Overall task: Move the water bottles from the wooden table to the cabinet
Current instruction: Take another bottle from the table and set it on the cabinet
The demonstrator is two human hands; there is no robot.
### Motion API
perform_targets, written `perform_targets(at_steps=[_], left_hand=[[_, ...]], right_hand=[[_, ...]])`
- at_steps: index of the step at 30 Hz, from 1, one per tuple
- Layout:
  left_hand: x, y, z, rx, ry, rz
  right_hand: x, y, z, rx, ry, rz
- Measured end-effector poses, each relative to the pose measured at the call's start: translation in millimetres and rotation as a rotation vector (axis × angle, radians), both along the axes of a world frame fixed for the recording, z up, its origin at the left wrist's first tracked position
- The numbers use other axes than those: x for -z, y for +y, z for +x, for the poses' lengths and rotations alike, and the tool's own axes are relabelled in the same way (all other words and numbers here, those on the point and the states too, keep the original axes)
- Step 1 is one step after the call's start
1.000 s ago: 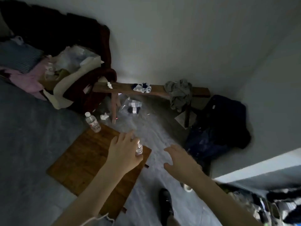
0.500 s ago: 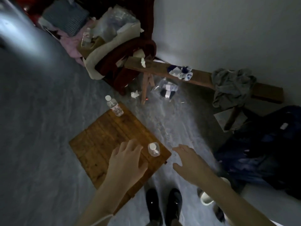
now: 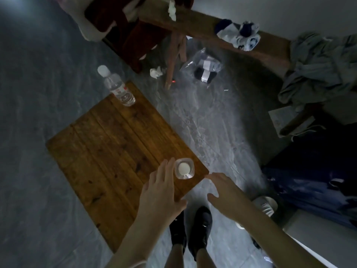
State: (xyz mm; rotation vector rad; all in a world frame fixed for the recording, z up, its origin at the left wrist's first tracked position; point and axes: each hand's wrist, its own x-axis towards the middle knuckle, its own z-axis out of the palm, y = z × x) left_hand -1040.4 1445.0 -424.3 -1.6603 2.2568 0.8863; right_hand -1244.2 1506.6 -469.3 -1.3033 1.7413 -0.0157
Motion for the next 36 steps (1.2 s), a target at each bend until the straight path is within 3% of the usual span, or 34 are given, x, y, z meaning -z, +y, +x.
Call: perform_targets(at_steps=[10,17,20,23,27,32,36], left_hand=[[89.0,-24.7,-8.5,-0.261,0.584,0.201],[97.3,-26.9,-17.7,-0.308,0.718,0.161],[78.3,-34.9,-24.5,-0.325,0.816,0.103],[52.1,-45.7,-29.7,-0.27,0.87,0.072],[9.0,-54.1,-34.2,-0.188,0.899,0.03],[-52.5,-56.5,-39.6,-0.133,0.893,0.057],[-119.1,-55.4,-52.4,-0.085,0.927,0.048]], right_hand=[[80.6,-29.1,6.3,0.051,0.016,0.074],[99.8,-45.2,13.6,0.132,-0.065,-0.01],[93.1,-50.5,19.5,0.275,-0.134,0.004],[68.4,-54.9,23.6,0.522,-0.312,0.158],[28.1,-50.5,15.7,0.928,-0.72,0.273],[-22.0,-38.3,-0.4,1.167,-1.079,0.324],[-76.6,-25.3,-13.7,1.271,-1.238,0.297]])
